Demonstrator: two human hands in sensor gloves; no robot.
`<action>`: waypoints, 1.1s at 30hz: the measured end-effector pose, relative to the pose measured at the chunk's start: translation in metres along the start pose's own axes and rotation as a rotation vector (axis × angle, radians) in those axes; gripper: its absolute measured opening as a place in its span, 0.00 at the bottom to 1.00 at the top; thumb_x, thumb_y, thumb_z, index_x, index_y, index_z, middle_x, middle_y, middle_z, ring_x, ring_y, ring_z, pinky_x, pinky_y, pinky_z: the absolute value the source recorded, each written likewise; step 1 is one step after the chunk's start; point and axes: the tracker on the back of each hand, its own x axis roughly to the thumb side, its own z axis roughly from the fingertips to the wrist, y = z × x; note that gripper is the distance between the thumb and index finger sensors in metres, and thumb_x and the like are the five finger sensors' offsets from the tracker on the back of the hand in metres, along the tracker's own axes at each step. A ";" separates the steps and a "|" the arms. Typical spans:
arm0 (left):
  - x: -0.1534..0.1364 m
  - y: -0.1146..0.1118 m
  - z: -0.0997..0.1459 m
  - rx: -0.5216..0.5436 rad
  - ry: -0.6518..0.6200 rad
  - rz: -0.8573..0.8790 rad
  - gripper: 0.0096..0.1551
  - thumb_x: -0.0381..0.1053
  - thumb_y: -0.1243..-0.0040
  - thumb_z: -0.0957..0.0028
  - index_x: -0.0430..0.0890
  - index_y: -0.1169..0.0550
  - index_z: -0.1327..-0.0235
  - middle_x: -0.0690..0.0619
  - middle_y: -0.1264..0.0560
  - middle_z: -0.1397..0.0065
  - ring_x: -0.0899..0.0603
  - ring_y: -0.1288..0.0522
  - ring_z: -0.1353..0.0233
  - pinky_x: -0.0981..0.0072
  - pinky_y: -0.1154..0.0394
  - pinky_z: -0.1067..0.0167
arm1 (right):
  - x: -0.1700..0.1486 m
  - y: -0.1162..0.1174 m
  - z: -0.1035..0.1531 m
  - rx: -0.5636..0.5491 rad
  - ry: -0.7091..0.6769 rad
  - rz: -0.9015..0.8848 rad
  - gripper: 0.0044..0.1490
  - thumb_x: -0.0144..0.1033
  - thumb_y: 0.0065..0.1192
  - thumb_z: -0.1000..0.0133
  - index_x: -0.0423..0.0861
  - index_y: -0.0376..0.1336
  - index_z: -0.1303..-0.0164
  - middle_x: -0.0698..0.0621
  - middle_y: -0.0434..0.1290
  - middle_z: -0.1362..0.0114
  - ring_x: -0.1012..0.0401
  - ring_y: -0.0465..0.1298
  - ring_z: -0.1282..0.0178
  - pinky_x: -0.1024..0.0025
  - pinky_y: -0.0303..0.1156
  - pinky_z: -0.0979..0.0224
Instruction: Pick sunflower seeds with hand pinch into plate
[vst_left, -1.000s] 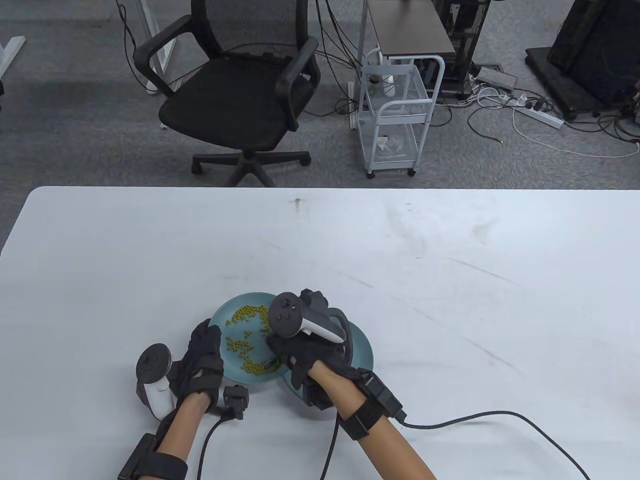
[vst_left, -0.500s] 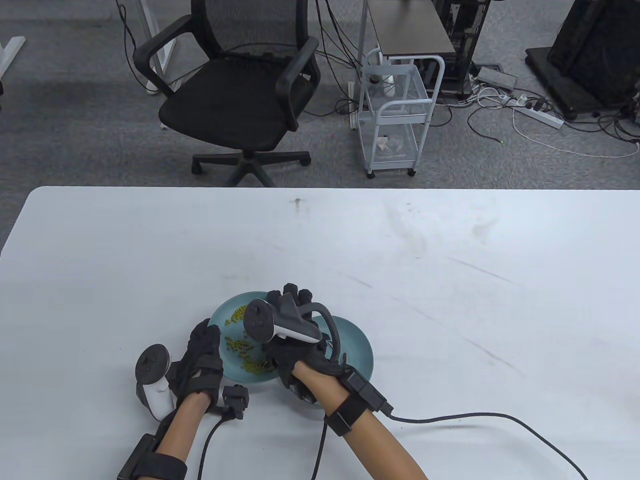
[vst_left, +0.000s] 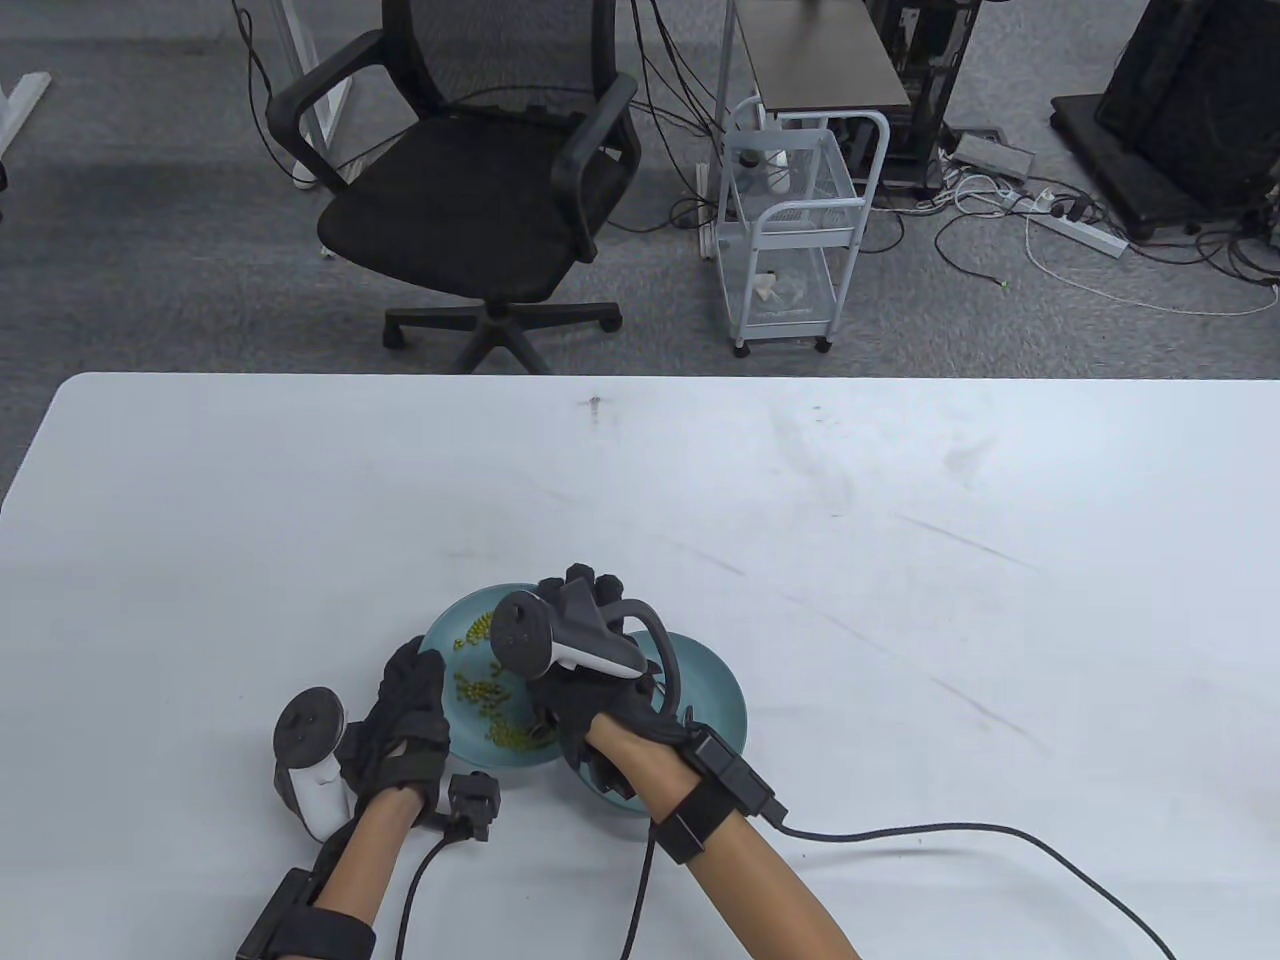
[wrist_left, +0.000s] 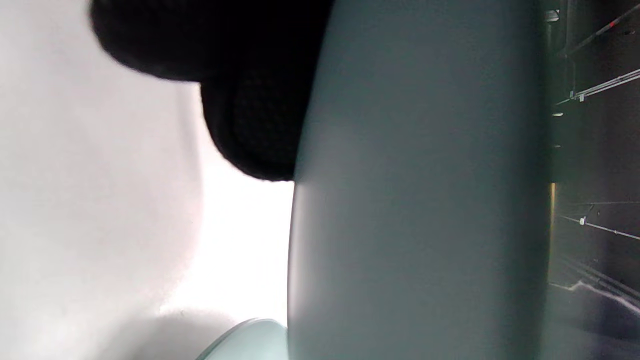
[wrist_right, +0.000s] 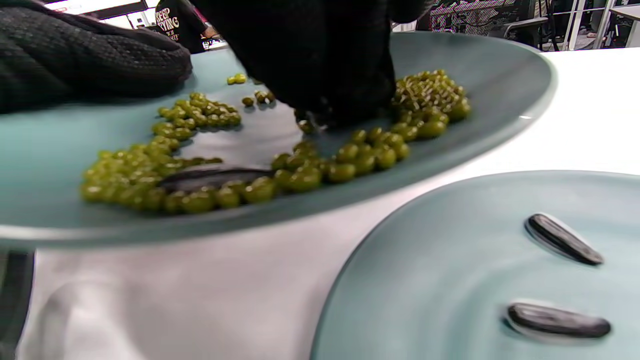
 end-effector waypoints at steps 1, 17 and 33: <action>0.000 0.000 0.000 0.005 -0.001 -0.011 0.26 0.55 0.53 0.33 0.48 0.38 0.26 0.43 0.20 0.45 0.45 0.14 0.62 0.59 0.19 0.64 | 0.000 0.000 0.000 -0.003 -0.001 -0.003 0.20 0.27 0.73 0.41 0.26 0.75 0.49 0.27 0.47 0.16 0.26 0.38 0.20 0.24 0.34 0.27; 0.000 0.000 -0.001 0.005 0.013 0.005 0.26 0.54 0.54 0.33 0.47 0.39 0.26 0.43 0.20 0.44 0.45 0.14 0.62 0.59 0.20 0.63 | -0.023 -0.036 0.044 -0.138 -0.019 -0.084 0.20 0.27 0.73 0.42 0.26 0.75 0.50 0.26 0.47 0.17 0.26 0.38 0.21 0.24 0.35 0.27; 0.000 0.006 0.000 0.024 0.020 0.024 0.26 0.55 0.55 0.32 0.48 0.40 0.26 0.44 0.20 0.44 0.46 0.14 0.61 0.59 0.20 0.63 | -0.083 0.027 0.104 -0.132 0.056 -0.155 0.20 0.27 0.74 0.42 0.27 0.76 0.50 0.26 0.47 0.17 0.25 0.39 0.21 0.23 0.36 0.27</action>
